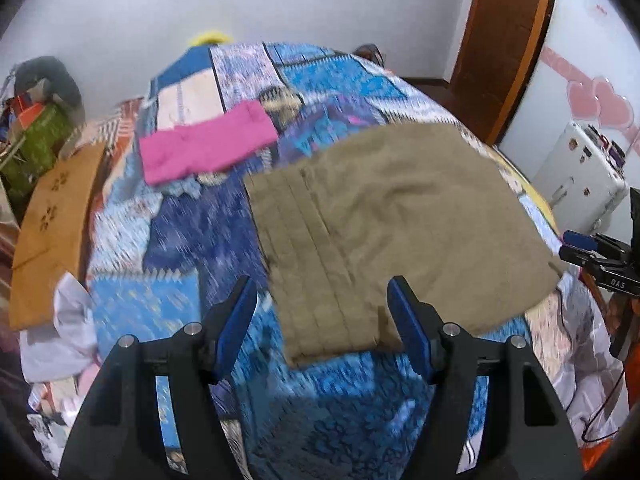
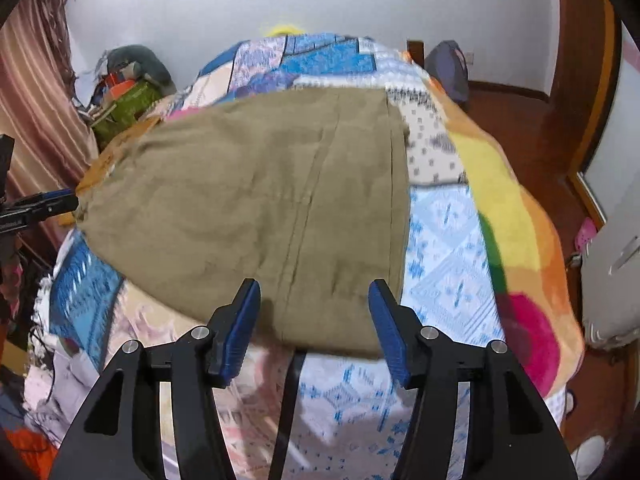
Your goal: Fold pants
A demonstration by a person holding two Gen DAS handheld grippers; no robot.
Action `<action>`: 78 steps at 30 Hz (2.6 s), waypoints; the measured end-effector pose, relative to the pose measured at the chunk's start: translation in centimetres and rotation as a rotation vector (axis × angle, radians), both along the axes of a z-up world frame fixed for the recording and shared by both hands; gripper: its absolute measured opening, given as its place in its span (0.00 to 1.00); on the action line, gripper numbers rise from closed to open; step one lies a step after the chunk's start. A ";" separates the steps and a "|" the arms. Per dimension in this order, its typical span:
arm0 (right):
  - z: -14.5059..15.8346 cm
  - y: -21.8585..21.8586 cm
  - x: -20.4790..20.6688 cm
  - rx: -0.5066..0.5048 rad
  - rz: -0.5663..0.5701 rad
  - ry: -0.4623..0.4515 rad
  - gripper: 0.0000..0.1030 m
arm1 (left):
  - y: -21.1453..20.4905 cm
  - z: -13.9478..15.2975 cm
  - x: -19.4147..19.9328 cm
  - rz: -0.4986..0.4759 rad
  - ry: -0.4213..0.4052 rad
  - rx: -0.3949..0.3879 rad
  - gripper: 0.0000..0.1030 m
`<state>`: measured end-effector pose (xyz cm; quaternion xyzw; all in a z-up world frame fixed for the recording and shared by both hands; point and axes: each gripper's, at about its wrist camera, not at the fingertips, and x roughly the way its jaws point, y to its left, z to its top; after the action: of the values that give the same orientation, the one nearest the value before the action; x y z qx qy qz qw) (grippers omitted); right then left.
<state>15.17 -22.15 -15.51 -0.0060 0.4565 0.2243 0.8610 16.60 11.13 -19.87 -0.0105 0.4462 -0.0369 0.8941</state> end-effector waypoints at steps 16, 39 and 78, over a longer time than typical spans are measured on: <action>2.2 1.1 11.3 -0.035 -0.011 -0.131 0.55 | 3.0 -0.3 10.4 0.095 0.020 -0.013 0.66; -6.0 5.3 23.5 -0.138 0.056 -0.017 0.41 | 6.4 -7.2 14.0 0.196 0.137 -0.164 0.69; -1.5 6.8 5.8 -0.056 0.232 0.108 0.56 | -0.8 -4.9 2.9 0.058 0.109 0.011 0.79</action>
<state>20.92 -15.31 -17.01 -0.0707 0.5043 0.3098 0.8029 19.48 10.35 -24.75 -0.0204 0.4939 -0.0080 0.8693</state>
